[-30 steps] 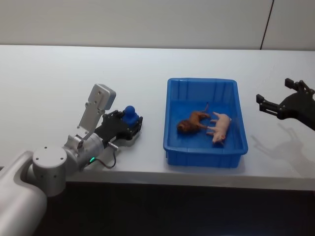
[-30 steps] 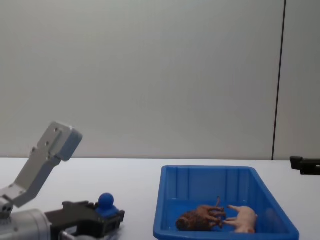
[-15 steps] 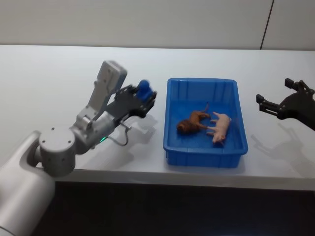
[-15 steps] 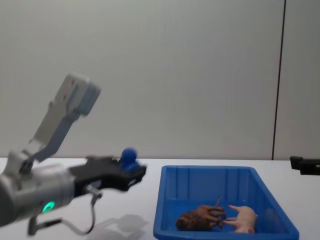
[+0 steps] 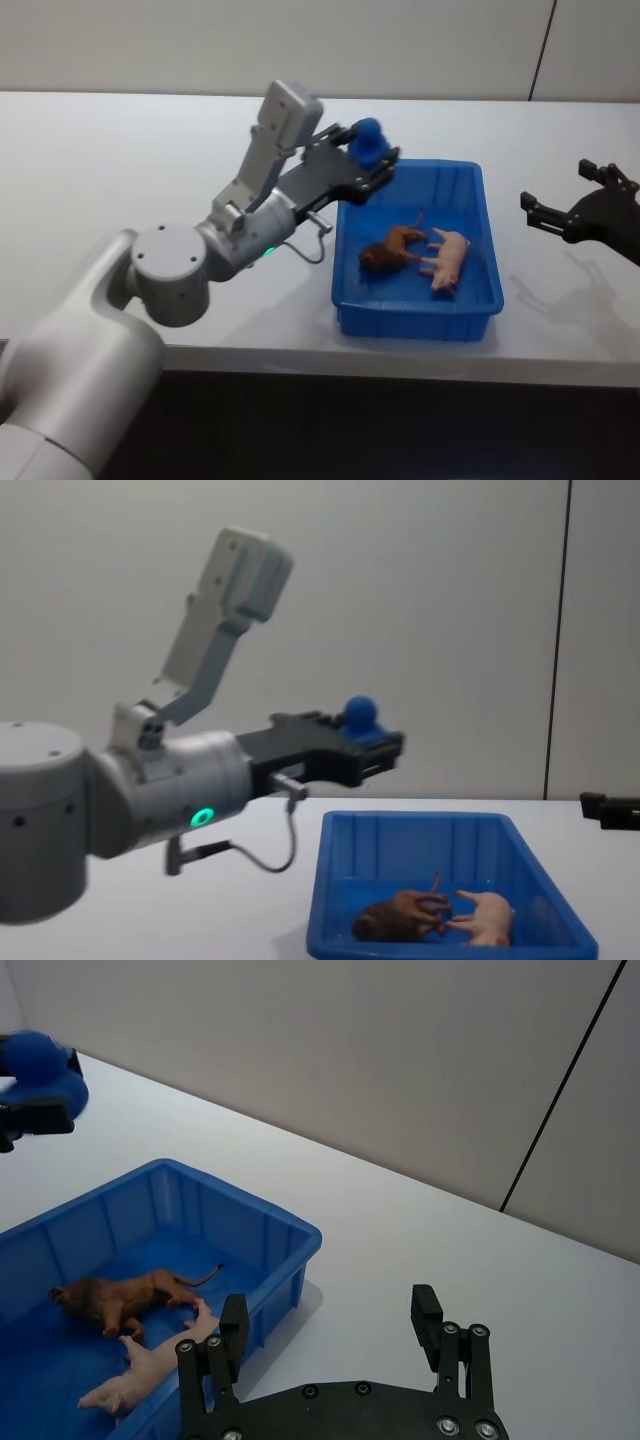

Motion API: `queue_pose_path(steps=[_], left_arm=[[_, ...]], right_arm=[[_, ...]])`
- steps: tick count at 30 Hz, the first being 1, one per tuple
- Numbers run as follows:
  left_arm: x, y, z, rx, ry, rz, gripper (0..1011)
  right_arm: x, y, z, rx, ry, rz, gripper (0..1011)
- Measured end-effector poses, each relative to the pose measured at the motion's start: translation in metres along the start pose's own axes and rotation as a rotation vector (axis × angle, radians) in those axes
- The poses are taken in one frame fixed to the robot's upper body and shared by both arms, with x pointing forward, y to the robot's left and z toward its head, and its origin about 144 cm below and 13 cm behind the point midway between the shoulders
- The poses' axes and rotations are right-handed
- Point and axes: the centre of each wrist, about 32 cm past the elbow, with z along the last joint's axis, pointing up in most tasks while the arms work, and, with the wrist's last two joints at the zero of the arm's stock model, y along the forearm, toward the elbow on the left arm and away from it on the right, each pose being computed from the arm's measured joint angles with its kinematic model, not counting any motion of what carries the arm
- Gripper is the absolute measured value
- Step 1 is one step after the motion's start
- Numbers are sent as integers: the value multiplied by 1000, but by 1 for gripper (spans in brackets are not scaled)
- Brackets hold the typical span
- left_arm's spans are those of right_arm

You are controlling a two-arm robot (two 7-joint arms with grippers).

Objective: Pick up the two dolls from the table and place them into the box.

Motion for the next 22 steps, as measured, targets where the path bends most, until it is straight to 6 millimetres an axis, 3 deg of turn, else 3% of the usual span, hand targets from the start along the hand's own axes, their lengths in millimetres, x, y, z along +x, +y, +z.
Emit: queue_pose_path(steps=[13, 22], left_arm=[[-13, -12, 14, -54, 4, -46, 977], [-16, -5, 20, -78, 4, -47, 1001]], right_arm=[[0, 0, 0, 0, 0, 0, 1001], [0, 0, 0, 0, 0, 0, 1001]])
